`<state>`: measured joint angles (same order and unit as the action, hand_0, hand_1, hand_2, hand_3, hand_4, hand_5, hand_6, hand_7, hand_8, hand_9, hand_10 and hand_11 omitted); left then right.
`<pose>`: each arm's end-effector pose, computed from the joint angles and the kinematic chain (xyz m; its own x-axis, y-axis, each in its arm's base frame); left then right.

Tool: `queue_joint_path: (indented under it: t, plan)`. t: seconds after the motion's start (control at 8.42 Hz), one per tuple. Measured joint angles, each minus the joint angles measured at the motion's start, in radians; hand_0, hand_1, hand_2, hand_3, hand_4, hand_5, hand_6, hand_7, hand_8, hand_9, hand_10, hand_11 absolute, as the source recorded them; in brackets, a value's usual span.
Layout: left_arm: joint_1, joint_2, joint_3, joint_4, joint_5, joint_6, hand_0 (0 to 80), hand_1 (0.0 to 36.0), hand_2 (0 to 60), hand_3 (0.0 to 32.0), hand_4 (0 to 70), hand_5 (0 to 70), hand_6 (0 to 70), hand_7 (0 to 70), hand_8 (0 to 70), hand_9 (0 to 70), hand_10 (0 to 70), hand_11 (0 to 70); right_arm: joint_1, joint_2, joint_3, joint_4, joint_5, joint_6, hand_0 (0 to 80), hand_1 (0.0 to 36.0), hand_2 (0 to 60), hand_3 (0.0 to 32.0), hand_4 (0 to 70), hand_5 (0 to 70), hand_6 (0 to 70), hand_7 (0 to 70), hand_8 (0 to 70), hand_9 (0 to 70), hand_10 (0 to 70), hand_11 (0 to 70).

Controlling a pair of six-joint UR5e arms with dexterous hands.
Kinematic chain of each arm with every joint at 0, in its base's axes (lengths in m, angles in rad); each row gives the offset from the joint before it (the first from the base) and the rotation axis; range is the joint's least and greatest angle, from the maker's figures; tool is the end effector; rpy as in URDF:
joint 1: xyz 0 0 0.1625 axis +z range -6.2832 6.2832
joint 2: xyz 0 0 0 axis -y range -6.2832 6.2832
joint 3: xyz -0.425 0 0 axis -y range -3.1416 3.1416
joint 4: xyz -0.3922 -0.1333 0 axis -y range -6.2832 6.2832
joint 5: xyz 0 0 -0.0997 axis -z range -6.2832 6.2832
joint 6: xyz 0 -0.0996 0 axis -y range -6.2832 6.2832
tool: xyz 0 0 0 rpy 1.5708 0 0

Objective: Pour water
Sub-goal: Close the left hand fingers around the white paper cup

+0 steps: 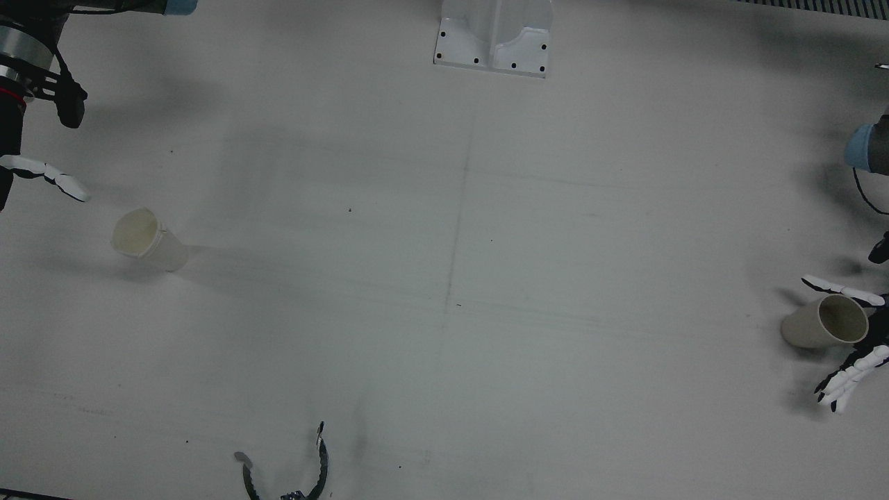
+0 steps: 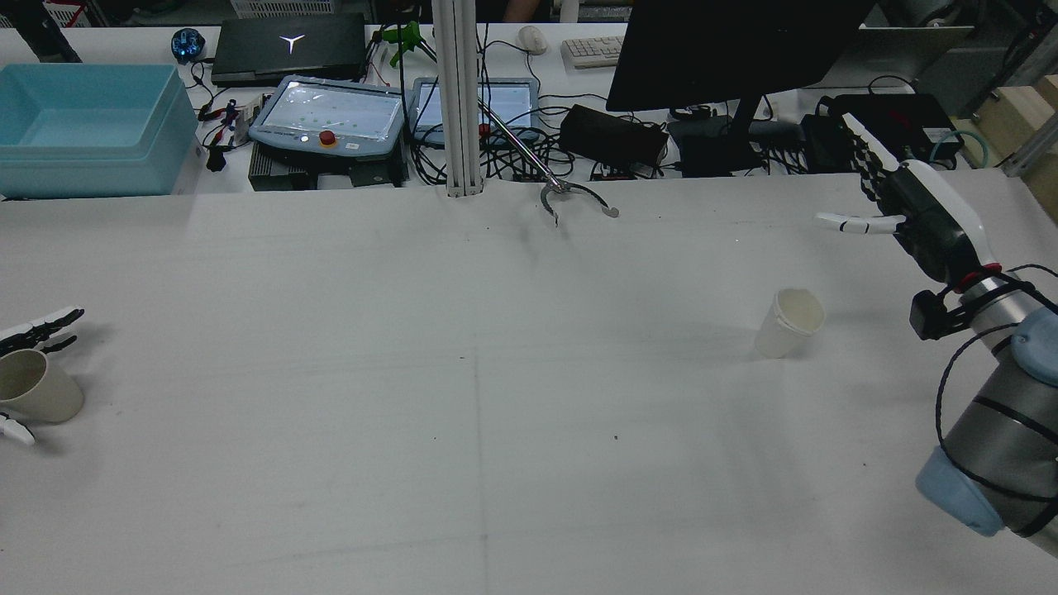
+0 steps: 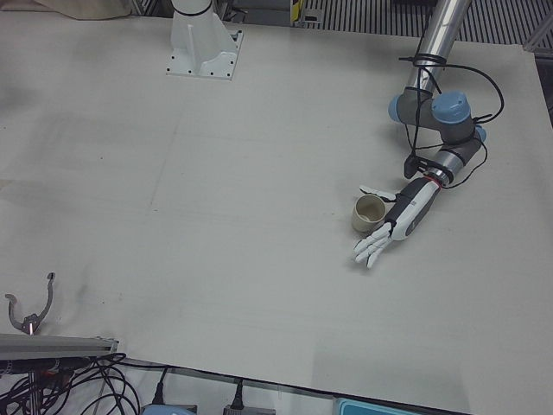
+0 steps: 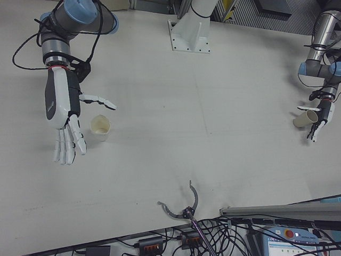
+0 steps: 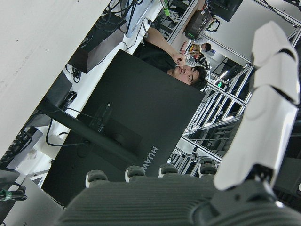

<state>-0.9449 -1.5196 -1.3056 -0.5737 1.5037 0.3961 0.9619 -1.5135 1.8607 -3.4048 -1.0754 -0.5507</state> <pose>0.1633 -0.4649 0.7801 -0.8386 -0.4112 -0.3574 0.1891 0.3955 -0.8988 -0.1314 -0.5043 0.5453 -0.8710 0.0617 0.4875 -0.4785 0.1186 -0.8700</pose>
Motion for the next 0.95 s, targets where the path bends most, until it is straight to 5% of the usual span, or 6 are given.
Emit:
queue_joint_path:
  t: [0.24, 0.36, 0.71, 0.83, 0.95]
  plan:
    - [0.000, 0.002, 0.000, 0.002, 0.006, -0.001, 80.0, 23.0, 0.0, 0.0, 25.8, 0.0, 8.3, 5.9, 1.1, 0.0, 5.0, 10.8, -0.001, 0.005, 0.000, 0.000, 0.000, -0.001, 47.5, 17.5, 15.8, 19.4, 0.0, 5.3, 2.7, 0.0, 1.2, 0.0, 0.0, 0.0]
    - [0.000, 0.002, -0.001, 0.005, 0.008, -0.003, 80.0, 26.8, 0.0, 0.0, 29.4, 0.0, 12.9, 11.2, 2.4, 0.8, 6.7, 13.6, -0.002, 0.006, 0.000, -0.001, 0.000, -0.001, 47.4, 17.5, 15.8, 20.0, 0.0, 5.3, 2.8, 0.0, 1.3, 0.0, 0.0, 0.0]
    - [0.000, 0.005, -0.003, 0.016, 0.012, -0.008, 80.0, 36.0, 0.0, 0.0, 42.8, 0.0, 26.4, 28.1, 9.3, 7.2, 10.5, 20.2, -0.003, 0.007, 0.000, -0.001, 0.001, -0.002, 46.8, 16.8, 15.8, 20.2, 0.0, 5.1, 2.8, 0.0, 1.0, 0.0, 0.0, 0.0]
    - [0.000, 0.006, -0.004, 0.021, 0.012, -0.008, 80.0, 36.0, 0.0, 0.0, 49.6, 0.0, 29.9, 34.6, 10.8, 10.0, 11.2, 21.2, -0.003, 0.007, 0.000, -0.001, 0.001, -0.002, 46.9, 16.4, 15.0, 20.6, 0.0, 5.0, 2.7, 0.0, 1.3, 0.0, 0.0, 0.0]
    - [0.000, 0.007, -0.006, 0.024, 0.012, -0.009, 80.0, 36.0, 0.0, 0.0, 51.8, 0.0, 33.6, 50.3, 11.4, 13.3, 11.5, 21.6, -0.003, 0.007, -0.001, -0.001, 0.001, -0.002, 46.7, 16.4, 15.0, 20.8, 0.0, 5.0, 2.6, 0.0, 1.0, 0.0, 0.0, 0.0]
